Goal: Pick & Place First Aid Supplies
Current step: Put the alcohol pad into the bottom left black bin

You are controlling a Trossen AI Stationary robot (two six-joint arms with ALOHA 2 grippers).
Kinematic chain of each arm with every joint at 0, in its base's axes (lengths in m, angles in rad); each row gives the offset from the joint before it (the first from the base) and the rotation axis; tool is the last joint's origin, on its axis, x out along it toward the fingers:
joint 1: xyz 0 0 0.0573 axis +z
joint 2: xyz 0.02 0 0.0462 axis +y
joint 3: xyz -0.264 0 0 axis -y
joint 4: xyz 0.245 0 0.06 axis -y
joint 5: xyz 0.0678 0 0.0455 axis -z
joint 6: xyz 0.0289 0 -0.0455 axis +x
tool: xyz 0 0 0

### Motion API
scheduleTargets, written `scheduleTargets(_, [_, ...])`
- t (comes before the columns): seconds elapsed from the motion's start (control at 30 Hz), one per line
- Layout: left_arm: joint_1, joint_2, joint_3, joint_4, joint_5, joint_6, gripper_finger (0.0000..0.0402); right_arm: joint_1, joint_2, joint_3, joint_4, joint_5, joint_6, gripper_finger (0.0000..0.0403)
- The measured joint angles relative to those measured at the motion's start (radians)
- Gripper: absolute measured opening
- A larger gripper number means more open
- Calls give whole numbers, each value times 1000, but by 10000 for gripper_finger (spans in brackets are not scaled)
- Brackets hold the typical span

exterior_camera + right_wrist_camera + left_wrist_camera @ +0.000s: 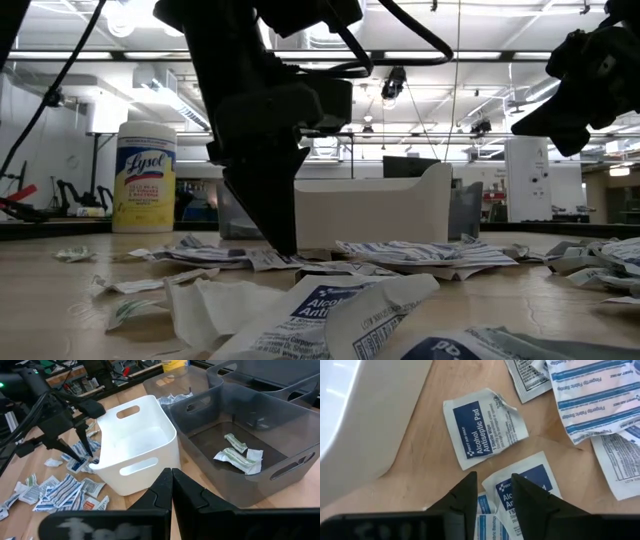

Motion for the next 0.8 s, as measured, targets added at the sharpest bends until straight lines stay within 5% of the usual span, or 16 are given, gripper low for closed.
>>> scheduleTargets(0.57, [-3,0,30,-6,22,30,6,0,0,0,0,0,0,8])
scheduleTargets(0.8, [-3,0,37,-13,22,39,9,0,0,0,0,0,0,8])
